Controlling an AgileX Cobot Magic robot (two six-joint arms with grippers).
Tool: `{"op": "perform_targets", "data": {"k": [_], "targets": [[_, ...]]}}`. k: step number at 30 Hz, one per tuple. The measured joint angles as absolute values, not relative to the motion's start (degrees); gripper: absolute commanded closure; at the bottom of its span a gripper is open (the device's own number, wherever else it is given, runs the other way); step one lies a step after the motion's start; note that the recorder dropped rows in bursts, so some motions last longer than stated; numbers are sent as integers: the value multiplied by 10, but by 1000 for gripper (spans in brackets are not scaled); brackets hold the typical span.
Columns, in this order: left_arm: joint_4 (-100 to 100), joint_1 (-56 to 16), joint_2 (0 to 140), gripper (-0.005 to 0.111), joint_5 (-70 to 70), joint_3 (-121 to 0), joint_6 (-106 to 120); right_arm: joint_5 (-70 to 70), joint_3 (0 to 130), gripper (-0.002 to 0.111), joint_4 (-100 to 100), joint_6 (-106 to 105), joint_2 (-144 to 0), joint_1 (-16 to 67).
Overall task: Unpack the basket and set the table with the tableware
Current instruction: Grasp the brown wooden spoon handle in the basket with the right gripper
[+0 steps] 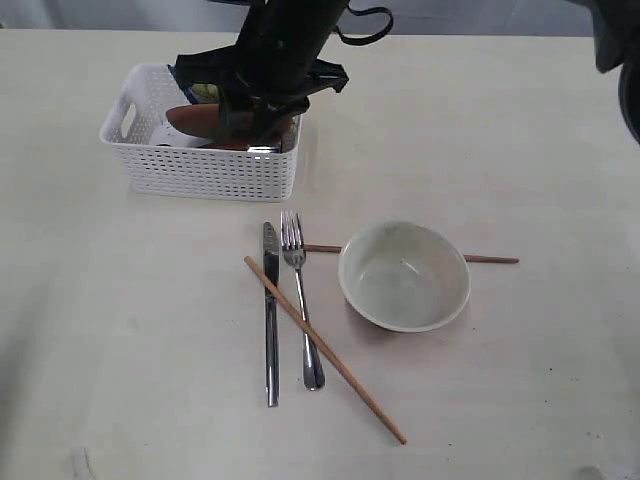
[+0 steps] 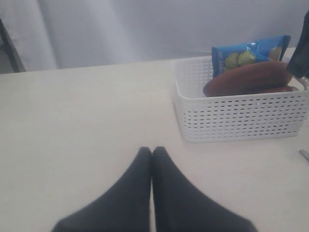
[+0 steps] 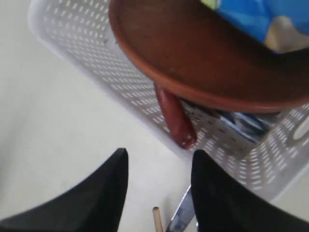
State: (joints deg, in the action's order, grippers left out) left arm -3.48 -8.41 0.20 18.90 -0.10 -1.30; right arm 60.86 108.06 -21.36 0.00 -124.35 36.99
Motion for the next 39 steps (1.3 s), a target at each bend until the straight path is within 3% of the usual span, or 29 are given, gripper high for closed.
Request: {"op": "perform_targets", "data": {"k": [30,36,39], "targets": [[-35,-84,2,107,189,-1,-13,555,1082,68,-221,13,-1286,370],[-35,-84,2,107,189,-1,-13,557,1084,107,-230,13,-1287,370],[-35,-84,2,107,189,-1,-13,557,1084,109,-232,13,-1287,370]]}}
